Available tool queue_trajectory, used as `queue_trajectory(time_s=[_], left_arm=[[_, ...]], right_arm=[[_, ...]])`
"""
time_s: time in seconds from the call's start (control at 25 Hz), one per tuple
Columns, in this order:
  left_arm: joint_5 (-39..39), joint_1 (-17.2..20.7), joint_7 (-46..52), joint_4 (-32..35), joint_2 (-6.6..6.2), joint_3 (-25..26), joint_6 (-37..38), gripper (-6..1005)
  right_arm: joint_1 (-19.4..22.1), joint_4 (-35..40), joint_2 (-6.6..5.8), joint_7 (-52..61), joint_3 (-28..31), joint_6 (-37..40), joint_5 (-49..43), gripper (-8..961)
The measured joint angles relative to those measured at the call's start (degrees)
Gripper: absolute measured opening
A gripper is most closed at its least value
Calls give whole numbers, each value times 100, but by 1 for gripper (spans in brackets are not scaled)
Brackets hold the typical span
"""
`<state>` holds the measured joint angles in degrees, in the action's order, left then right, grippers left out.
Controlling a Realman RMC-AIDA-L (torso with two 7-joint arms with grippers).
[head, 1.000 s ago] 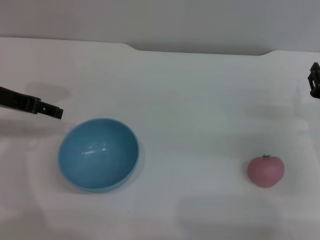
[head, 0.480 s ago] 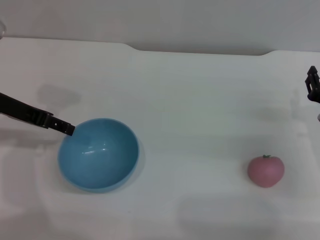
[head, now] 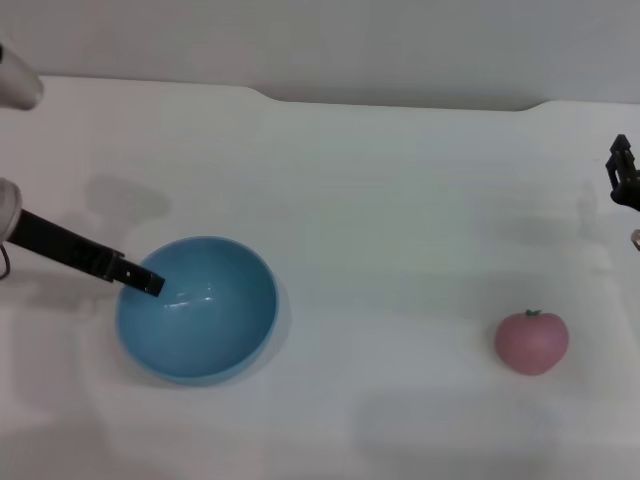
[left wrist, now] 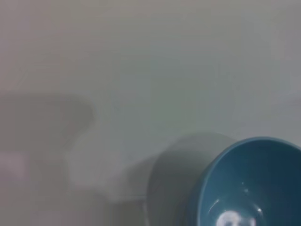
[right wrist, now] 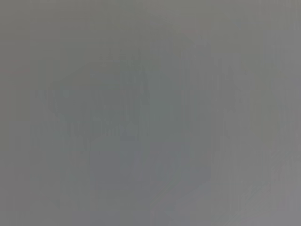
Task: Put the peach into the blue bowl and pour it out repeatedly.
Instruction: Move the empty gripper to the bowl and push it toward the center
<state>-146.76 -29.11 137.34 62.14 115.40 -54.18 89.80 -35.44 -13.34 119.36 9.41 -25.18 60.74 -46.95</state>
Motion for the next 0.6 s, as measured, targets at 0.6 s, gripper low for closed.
queue_trajectory(time_s=[0.6], left_arm=[[-849,-374,9,-760,216,-802,-710,673]], right_arm=[[-61,-11,9,135,40,18,-135,446]])
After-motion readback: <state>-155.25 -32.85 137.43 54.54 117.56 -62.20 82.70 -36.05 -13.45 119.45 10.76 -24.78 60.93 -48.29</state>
